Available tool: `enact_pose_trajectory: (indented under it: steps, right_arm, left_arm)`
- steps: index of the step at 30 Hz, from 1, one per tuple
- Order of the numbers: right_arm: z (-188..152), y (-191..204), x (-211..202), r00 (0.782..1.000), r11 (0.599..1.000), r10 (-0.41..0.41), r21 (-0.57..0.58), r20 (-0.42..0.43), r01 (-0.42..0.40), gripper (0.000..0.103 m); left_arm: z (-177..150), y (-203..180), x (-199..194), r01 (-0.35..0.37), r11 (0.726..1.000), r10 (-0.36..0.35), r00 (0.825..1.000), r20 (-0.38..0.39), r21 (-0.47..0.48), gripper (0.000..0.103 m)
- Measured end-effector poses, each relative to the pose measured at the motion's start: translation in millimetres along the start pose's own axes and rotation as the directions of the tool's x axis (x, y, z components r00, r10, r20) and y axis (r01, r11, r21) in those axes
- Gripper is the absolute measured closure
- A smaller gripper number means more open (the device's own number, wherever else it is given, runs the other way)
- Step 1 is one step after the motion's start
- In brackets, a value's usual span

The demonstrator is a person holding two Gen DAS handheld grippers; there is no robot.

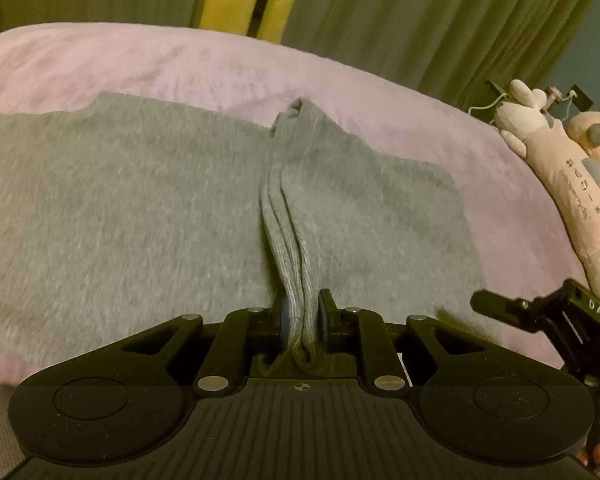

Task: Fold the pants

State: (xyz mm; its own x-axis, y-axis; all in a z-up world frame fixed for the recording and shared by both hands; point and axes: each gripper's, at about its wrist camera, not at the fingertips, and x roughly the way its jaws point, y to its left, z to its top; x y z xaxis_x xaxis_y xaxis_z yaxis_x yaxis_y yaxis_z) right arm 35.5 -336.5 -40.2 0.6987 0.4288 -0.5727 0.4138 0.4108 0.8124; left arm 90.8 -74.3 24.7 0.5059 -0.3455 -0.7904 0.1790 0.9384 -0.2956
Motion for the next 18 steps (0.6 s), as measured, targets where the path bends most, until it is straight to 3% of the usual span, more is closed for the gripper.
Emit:
enact_pose_trajectory:
  steps: [8,10,11,12,14,18]
  right_arm:
    - [0.4,-7.0,-7.9,1.0,1.0,-0.008,-0.011,0.02,0.008,0.02]
    - [2.9,-8.2,-7.6,0.999,1.0,0.01,0.004,0.044,-0.01,0.026]
    - [4.1,-8.4,-7.2,0.998,1.0,0.011,0.003,0.059,-0.011,0.04]
    - [4.4,-10.3,-8.6,0.998,1.0,-0.005,-0.002,0.069,0.006,0.061]
    - [6.4,-14.9,-4.6,0.996,0.998,-0.057,0.01,0.064,0.057,0.082]
    - [-1.2,7.1,-5.0,0.993,0.989,-0.102,-0.098,0.06,0.108,0.089]
  left_arm:
    - [4.2,-3.2,-4.1,0.005,1.0,-0.005,1.0,0.013,-0.026,0.085]
    - [4.0,-1.2,-5.1,-0.003,1.0,0.003,1.0,0.019,-0.03,0.085]
    - [4.4,-1.2,-5.2,-0.007,0.999,0.007,1.0,0.019,-0.034,0.085]
    - [4.9,-1.2,-4.9,-0.008,0.999,0.009,1.0,0.018,-0.039,0.085]
    - [5.8,-1.9,-4.3,-0.008,0.999,0.008,1.0,0.015,-0.05,0.085]
    - [7.8,-4.7,-15.3,-0.103,0.995,0.103,0.992,0.078,-0.001,0.085]
